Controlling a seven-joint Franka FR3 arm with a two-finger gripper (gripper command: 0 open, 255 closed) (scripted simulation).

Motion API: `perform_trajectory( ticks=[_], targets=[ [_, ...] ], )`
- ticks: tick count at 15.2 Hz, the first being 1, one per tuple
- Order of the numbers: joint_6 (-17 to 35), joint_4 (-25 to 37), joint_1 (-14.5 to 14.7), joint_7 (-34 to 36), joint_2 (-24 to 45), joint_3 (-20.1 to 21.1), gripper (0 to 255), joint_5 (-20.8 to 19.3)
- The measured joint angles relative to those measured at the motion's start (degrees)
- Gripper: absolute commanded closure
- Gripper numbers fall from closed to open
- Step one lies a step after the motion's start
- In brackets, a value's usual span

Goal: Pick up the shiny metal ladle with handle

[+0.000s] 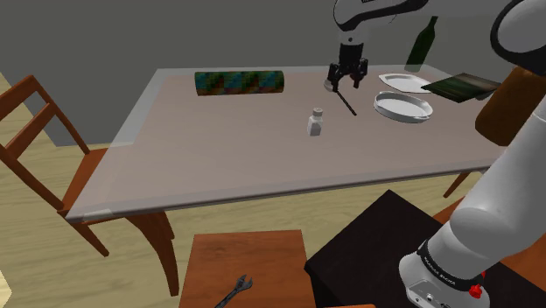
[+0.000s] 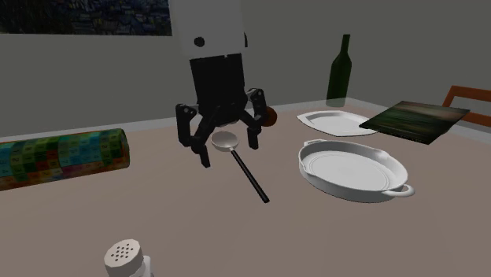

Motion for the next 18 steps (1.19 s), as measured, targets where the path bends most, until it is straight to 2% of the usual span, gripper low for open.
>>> perform_trajectory(
  ticks=[10,14,18],
  targets=[
    [-5.09,26.49,-5.55,0.14,22.97,-2.94,0,3.46],
    [-3.87,28.09,-6.16,0.33,25.97,-3.01,0,3.92],
    [-1.13,25.67,-6.19,0.38,26.31,-3.00,0,3.96]
  ],
)
